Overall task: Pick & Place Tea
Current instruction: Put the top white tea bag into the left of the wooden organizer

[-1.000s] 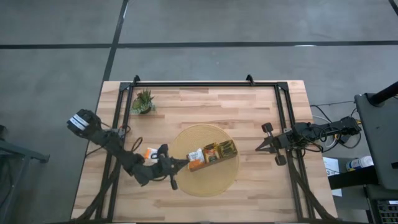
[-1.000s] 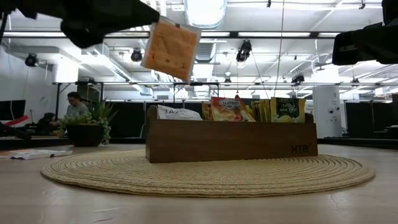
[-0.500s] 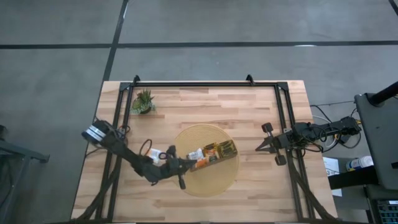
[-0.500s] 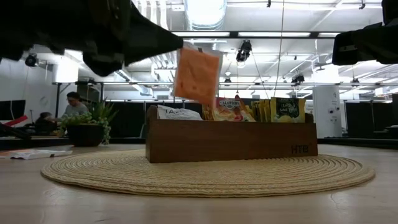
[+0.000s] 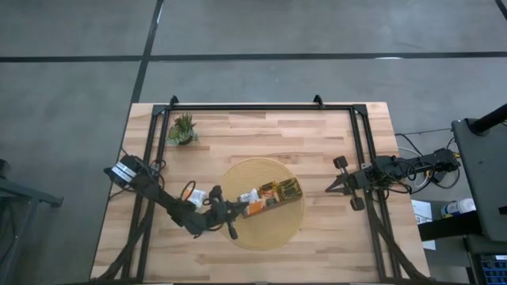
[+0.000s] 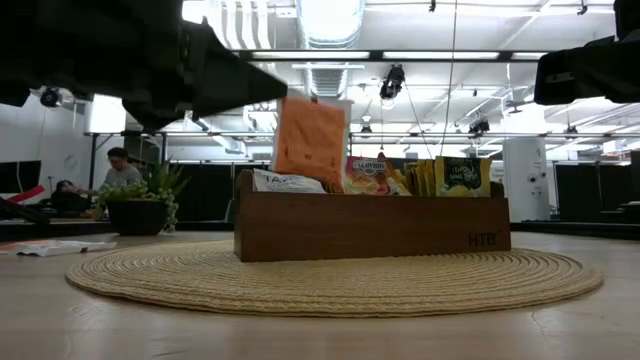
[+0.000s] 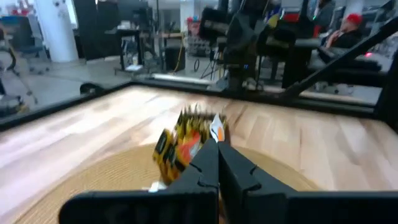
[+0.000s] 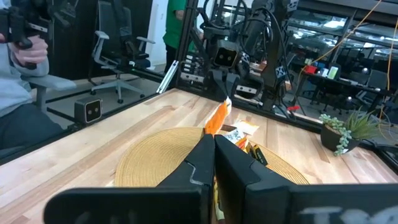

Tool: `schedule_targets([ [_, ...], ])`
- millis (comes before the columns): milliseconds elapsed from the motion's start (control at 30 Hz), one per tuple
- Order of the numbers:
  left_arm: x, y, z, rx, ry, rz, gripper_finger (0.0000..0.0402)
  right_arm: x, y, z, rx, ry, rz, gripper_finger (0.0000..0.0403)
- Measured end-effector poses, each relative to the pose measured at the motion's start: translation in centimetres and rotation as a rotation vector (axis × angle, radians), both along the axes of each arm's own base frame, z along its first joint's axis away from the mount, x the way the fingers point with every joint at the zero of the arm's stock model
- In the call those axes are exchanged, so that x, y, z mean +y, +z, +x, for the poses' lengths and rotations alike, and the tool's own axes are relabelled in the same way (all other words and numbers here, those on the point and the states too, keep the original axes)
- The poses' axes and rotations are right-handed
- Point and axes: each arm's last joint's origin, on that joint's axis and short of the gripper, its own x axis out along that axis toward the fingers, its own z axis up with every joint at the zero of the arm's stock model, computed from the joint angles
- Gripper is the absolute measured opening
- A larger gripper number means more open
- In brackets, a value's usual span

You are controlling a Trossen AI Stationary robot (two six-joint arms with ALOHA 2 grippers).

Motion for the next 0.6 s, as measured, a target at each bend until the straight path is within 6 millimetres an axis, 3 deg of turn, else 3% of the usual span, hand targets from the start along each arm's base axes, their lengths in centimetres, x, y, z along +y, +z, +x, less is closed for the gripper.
schedule_targets([
  [600,0.2,-1.9,-0.2,0.135,0.044,0.029,0.0000,0.0,0.0,0.0,0.000,0.000,0.000,0.0009],
])
